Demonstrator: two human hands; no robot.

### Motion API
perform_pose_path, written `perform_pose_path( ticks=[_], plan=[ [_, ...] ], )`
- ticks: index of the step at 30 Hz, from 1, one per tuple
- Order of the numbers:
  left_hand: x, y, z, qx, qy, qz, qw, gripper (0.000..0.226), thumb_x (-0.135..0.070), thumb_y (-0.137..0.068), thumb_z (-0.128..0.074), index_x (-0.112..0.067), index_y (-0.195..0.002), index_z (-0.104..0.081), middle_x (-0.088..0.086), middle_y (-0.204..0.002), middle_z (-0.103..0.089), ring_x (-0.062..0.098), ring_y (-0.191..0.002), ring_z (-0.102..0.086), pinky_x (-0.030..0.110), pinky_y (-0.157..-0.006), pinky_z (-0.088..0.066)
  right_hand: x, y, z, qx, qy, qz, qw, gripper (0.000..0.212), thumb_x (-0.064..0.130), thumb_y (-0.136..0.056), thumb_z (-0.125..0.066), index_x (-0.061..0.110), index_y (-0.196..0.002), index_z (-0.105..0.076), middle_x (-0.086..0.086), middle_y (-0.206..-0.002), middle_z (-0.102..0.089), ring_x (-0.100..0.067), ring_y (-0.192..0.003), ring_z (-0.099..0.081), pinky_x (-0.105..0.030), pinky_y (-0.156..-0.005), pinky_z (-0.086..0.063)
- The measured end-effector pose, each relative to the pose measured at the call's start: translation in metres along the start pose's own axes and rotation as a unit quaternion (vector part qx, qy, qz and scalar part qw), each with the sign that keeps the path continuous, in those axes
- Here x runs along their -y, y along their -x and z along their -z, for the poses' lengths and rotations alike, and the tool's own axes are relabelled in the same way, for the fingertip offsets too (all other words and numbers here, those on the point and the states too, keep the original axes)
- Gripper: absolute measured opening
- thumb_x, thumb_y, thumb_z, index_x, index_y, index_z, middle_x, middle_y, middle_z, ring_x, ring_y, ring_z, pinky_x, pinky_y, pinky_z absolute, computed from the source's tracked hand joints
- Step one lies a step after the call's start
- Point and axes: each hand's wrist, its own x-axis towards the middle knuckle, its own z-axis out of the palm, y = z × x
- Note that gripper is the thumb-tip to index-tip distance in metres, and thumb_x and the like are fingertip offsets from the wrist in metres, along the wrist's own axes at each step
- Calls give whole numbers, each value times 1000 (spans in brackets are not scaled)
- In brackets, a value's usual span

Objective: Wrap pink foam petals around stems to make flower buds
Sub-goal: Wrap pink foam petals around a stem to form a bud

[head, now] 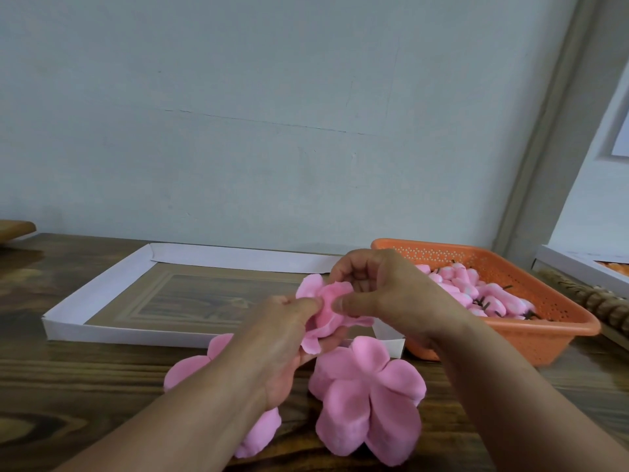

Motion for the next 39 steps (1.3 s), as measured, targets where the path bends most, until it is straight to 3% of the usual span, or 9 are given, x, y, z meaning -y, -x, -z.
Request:
perform_pose_path(
  ticks=[4,7,10,15,19,23,34,37,39],
  plan=[
    [1,-1,1,3,-11,0,1000,24,4,-93,-45,6,-98,-68,20,-85,-74,23,-71,-73,32,-68,-61,-1,1,1,20,-5,7,1000,33,-16,-74,-63,16,-80,-65,-8,-76,-67,-19,-70,-62,-35,-68,-53],
    [1,-2,2,-7,-22,7,1000,20,1,-93,-47,5,-99,-67,20,-85,-73,24,-72,-72,35,-68,-61,2,2,-1,33,5,9,999,28,-8,-72,-66,18,-83,-69,-37,-88,-62,-41,-72,-59,-53,-74,-47],
    [0,-2,3,-11,-12,17,1000,17,2,-92,-50,5,-96,-67,17,-78,-73,20,-63,-72,31,-56,-60,3,2,-4,40,30,-2,999,23,9,-63,-65,19,-84,-70,-46,-91,-52,-35,-69,-55,-43,-69,-39],
    [1,-3,4,-18,-14,22,999,16,7,-88,-52,9,-96,-66,21,-84,-73,22,-64,-72,32,-55,-59,3,4,-2,46,40,8,998,14,2,-68,-68,14,-76,-69,-26,-81,-67,-28,-71,-60,-51,-72,-51],
    [0,-3,5,-27,-28,14,999,11,8,-88,-54,9,-94,-64,23,-86,-72,25,-67,-72,36,-61,-61,0,2,-1,30,92,11,995,19,-1,-73,-69,17,-71,-70,-5,-64,-65,-19,-62,-59,-36,-63,-48],
    [3,-3,3,-34,-47,-3,998,15,1,-92,-54,6,-101,-64,18,-94,-73,25,-78,-73,33,-68,-61,-3,0,-3,-10,137,1,991,21,3,-71,-73,23,-66,-69,-4,-57,-59,-16,-54,-50,-31,-55,-40],
    [-2,0,5,-42,-111,13,993,17,-5,-93,-53,0,-98,-69,17,-86,-74,20,-67,-69,37,-75,-60,11,7,-3,74,202,90,973,18,-4,-75,-67,12,-79,-74,3,-83,-57,1,-64,-49,-16,-66,-40],
    [-3,0,5,-14,-119,8,993,20,-3,-92,-51,1,-98,-70,19,-92,-73,26,-80,-71,43,-84,-57,11,7,-3,62,194,91,975,19,-4,-74,-68,14,-77,-74,3,-96,-57,3,-62,-48,-6,-68,-38],
    [-4,1,6,7,-120,0,993,23,-2,-92,-49,1,-95,-72,19,-94,-73,31,-93,-70,46,-90,-55,8,6,-1,46,169,79,981,19,-4,-75,-69,13,-79,-76,9,-110,-56,-4,-62,-49,-13,-64,-39]
  ],
)
